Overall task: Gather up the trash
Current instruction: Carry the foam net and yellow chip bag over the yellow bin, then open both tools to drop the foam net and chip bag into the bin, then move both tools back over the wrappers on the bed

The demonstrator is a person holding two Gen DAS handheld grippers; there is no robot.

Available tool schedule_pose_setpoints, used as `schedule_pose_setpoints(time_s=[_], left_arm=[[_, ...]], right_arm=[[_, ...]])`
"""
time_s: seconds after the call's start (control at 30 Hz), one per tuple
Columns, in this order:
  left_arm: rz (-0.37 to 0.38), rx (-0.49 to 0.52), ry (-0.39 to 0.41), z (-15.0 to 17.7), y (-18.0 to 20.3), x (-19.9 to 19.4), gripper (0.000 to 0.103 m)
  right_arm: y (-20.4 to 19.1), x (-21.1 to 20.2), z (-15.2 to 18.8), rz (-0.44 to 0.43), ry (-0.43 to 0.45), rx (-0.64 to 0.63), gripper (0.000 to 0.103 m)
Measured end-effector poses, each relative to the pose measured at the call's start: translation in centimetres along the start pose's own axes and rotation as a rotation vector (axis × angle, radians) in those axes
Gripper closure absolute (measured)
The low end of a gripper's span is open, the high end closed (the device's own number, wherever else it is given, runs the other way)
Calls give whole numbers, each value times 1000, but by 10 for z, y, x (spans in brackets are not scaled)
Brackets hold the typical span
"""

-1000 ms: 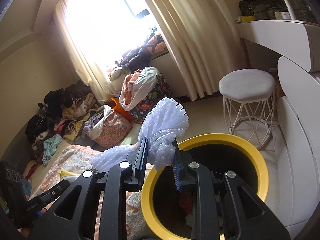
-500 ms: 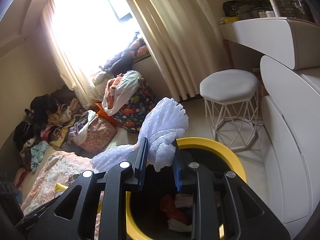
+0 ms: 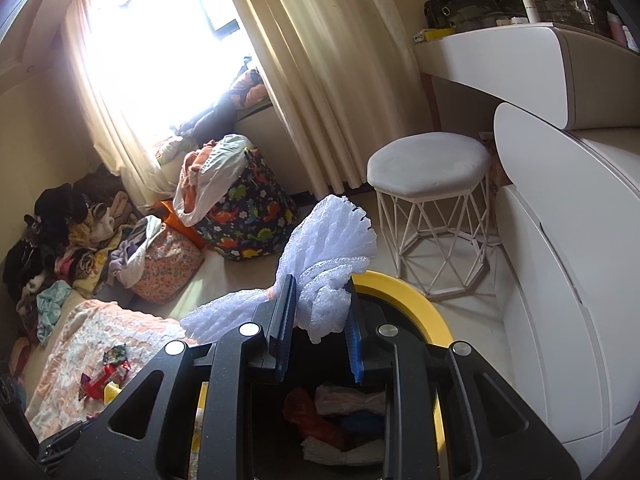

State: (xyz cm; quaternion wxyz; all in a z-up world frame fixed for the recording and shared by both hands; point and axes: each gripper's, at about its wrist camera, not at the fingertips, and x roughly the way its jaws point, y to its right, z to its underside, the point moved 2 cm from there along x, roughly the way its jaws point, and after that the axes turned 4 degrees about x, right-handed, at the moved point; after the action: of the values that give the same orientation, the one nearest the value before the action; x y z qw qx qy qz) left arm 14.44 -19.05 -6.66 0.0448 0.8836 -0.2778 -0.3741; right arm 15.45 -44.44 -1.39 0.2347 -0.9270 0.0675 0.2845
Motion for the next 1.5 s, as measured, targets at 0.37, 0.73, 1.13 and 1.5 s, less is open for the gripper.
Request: schedule_pose_setpoints(time_s=[0.37, 0.73, 1.13, 1.5], left_arm=[[20, 20, -60, 7, 9, 25, 82], [31, 50, -125, 13, 17, 50, 82], [6, 55, -125, 17, 15, 60, 47], [-103, 19, -9, 8, -11, 23, 11]], right_arm=[[9, 13, 5, 40, -32, 2, 81], [12, 28, 13, 69, -72, -9, 81], [16, 36, 15, 60, -96, 20, 52], [-5, 26, 15, 17, -65, -13, 39]])
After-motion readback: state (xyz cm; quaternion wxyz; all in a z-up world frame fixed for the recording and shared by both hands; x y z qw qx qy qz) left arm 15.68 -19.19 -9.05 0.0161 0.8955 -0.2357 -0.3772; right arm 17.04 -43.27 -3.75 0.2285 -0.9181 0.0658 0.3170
